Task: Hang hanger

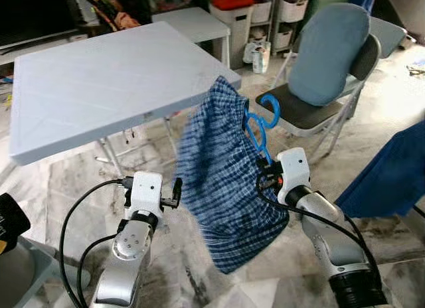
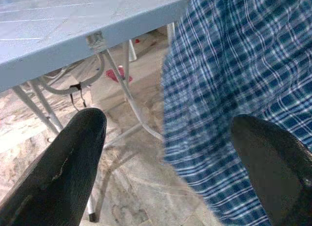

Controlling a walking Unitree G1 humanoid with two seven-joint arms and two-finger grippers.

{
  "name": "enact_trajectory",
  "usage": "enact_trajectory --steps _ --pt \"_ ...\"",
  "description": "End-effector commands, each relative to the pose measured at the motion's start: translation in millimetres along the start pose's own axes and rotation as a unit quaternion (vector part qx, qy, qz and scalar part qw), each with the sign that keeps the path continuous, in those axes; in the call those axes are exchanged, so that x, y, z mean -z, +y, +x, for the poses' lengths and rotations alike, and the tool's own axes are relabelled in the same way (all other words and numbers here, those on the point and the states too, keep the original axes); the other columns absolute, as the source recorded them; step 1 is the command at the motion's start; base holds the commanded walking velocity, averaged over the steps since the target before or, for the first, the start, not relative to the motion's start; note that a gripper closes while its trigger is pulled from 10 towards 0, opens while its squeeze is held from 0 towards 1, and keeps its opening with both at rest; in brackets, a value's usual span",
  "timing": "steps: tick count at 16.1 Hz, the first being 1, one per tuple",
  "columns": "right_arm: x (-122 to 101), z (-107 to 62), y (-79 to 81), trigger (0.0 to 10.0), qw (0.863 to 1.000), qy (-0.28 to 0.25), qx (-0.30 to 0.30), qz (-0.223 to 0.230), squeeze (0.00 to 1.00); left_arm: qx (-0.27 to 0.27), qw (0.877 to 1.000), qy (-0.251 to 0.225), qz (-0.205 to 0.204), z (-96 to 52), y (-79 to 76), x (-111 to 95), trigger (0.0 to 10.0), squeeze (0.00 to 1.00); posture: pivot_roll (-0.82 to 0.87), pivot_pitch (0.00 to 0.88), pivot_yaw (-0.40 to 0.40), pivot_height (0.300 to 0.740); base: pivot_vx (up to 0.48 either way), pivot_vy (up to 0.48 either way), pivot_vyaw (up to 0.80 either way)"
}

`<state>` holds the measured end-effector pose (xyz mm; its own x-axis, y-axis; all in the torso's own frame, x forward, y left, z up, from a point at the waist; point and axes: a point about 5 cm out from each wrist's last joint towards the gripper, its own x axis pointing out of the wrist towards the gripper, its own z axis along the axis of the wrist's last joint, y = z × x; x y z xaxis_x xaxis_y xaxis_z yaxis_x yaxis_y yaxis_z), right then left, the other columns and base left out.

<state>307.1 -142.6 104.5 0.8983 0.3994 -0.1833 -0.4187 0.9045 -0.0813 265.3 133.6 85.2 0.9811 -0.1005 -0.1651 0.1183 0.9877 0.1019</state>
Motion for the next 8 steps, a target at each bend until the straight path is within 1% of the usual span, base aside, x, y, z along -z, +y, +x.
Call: enact_trajectory --steps 1,2,3,4,5,6,7,8 --pt "-6 2.4 12.7 10.0 0.997 0.001 -0.072 0.002 0.00 0.021 1.000 0.009 0.000 2.7 -1.7 1 10.0 0.00 -0.08 0.006 0.022 0.740 0.000 0.000 0.00" --pt "-6 0.8 17.2 10.0 0.995 0.003 -0.101 0.003 0.00 0.033 0.999 0.010 0.002 3.7 -4.1 1 10.0 0.00 -0.09 0.007 0.022 0.740 0.000 0.000 0.00" --pt "-7 -2.6 24.3 10.0 0.988 0.005 -0.152 -0.006 0.00 0.055 0.998 0.012 0.001 6.4 -9.5 0 10.0 0.00 -0.09 0.008 0.024 0.740 0.000 0.000 0.00" --pt "-9 -5.4 28.4 10.0 0.982 0.004 -0.185 -0.024 0.00 0.076 0.997 0.015 -0.003 9.8 -16.0 -1 10.0 0.00 -0.09 0.009 0.025 0.740 0.000 0.000 0.00" --pt "-10 -6.3 30.5 10.0 0.980 0.002 -0.199 -0.031 0.00 0.094 0.995 0.016 -0.005 12.3 -21.4 -2 10.0 0.00 -0.09 0.008 0.026 0.740 0.000 0.000 0.00" --pt "-13 -5.6 31.3 10.0 0.979 -0.001 -0.202 -0.028 0.00 0.111 0.994 0.019 -0.011 15.5 -27.8 -5 10.0 0.00 -0.09 0.007 0.027 0.740 0.000 0.000 0.00" --pt "-20 -7.0 35.5 10.0 0.974 -0.009 -0.227 -0.021 0.00 0.123 0.992 0.019 -0.019 21.5 -34.6 -9 10.0 0.00 -0.10 0.007 0.030 0.740 0.000 0.000 0.00" --pt "-23 -9.4 38.1 10.0 0.969 -0.010 -0.247 -0.027 0.00 0.124 0.992 0.014 -0.020 24.1 -35.6 -12 10.0 0.00 -0.10 0.006 0.032 0.740 0.000 0.000 0.00"
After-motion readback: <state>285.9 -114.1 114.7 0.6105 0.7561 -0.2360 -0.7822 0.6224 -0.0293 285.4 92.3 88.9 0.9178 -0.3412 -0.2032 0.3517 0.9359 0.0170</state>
